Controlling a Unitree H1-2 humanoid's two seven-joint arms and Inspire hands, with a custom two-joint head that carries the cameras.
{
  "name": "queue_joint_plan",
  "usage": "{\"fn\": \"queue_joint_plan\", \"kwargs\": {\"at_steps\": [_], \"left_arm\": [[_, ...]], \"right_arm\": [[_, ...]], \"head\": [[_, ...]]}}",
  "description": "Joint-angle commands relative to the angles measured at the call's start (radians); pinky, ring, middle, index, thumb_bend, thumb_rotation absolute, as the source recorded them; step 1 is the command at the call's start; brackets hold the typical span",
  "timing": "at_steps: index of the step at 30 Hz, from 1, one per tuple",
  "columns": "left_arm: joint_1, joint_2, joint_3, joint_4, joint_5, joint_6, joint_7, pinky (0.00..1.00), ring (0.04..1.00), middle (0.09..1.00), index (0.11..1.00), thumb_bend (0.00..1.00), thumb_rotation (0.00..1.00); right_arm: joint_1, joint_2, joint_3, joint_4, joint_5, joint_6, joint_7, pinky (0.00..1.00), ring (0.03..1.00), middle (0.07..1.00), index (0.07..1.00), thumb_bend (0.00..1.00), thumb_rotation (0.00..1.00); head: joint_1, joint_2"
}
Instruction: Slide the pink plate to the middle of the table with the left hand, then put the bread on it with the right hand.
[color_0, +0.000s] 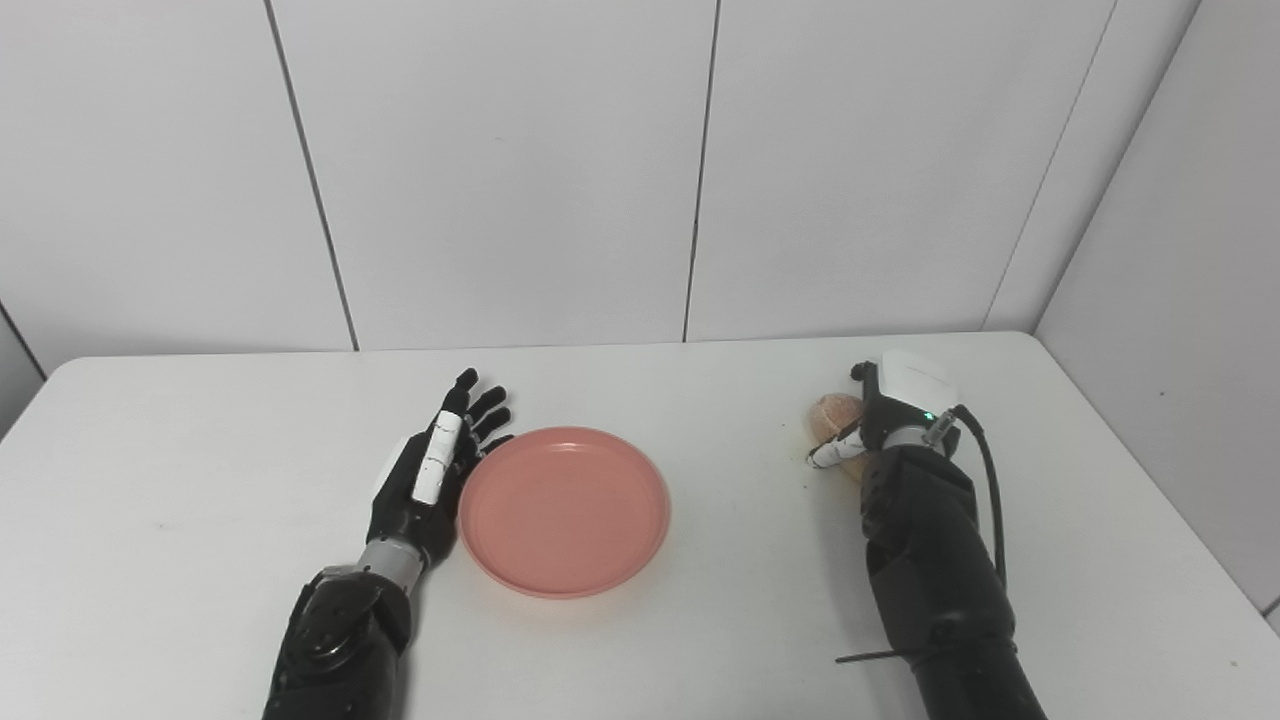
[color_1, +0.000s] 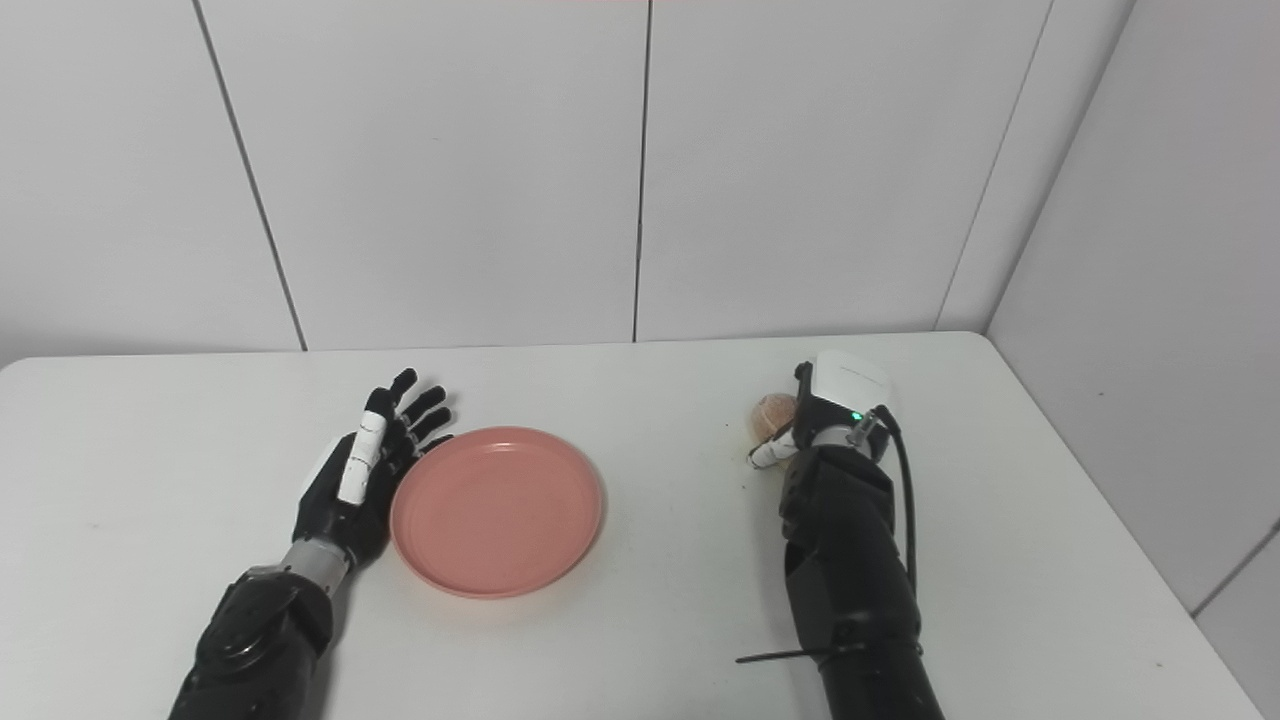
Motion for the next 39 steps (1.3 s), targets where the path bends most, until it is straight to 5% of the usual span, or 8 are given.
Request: {"fn": "queue_joint_plan", "kwargs": {"at_steps": [1,15,21,26,29,36,37,39], "left_arm": [[0.007,-0.006,-0.003,-0.002,-0.012,0.028,-0.002,0.85,0.923,0.928,0.983,0.99,0.84],[0.009,-0.009,-0.004,-0.003,-0.009,0.026,0.005,0.83,0.918,0.924,0.974,1.0,0.83],[0.01,-0.009,-0.008,-0.004,-0.004,0.023,0.004,0.82,0.918,0.925,0.976,1.0,0.84],[0.011,-0.014,-0.003,-0.004,-0.009,0.024,0.006,0.84,0.923,0.926,0.973,0.99,0.84],[0.008,-0.014,0.0,0.003,-0.014,0.022,0.002,0.85,0.929,0.925,0.974,0.99,0.83],[0.006,-0.015,0.0,0.005,-0.008,0.022,0.007,0.84,0.923,0.922,0.971,0.99,0.83],[0.006,-0.015,0.0,0.004,-0.008,0.022,0.008,0.83,0.92,0.922,0.97,0.99,0.83],[0.007,-0.015,-0.001,0.002,-0.006,0.021,0.008,0.83,0.917,0.922,0.971,0.99,0.83]], "right_arm": [[-0.019,-0.026,0.007,-0.041,-0.016,0.003,-0.008,0.17,0.265,0.472,0.749,0.56,0.0],[-0.003,-0.026,0.08,-0.256,0.06,0.003,-0.005,0.11,0.173,0.468,0.677,0.56,0.0],[-0.001,-0.028,0.114,-0.36,0.041,0.003,0.042,0.13,0.206,0.47,0.508,0.53,0.0],[0.004,-0.039,0.15,-0.435,0.03,0.003,0.075,0.2,0.287,0.408,0.519,0.52,0.02],[0.006,-0.047,0.182,-0.477,0.014,0.002,0.103,0.15,0.216,0.305,0.482,0.52,0.16],[0.014,-0.07,0.259,-0.537,0.016,-0.015,0.113,0.11,0.176,0.253,0.474,0.51,0.18],[0.015,-0.074,0.267,-0.542,0.019,-0.016,0.114,0.13,0.196,0.277,0.458,0.56,0.39],[0.015,-0.078,0.279,-0.551,0.027,-0.018,0.115,0.13,0.206,0.289,0.436,0.61,0.58]], "head": [[0.001,0.001],[0.009,0.002],[0.011,0.003],[0.017,0.003],[0.019,0.003],[0.022,0.0],[0.022,0.0],[0.023,-0.001]]}}
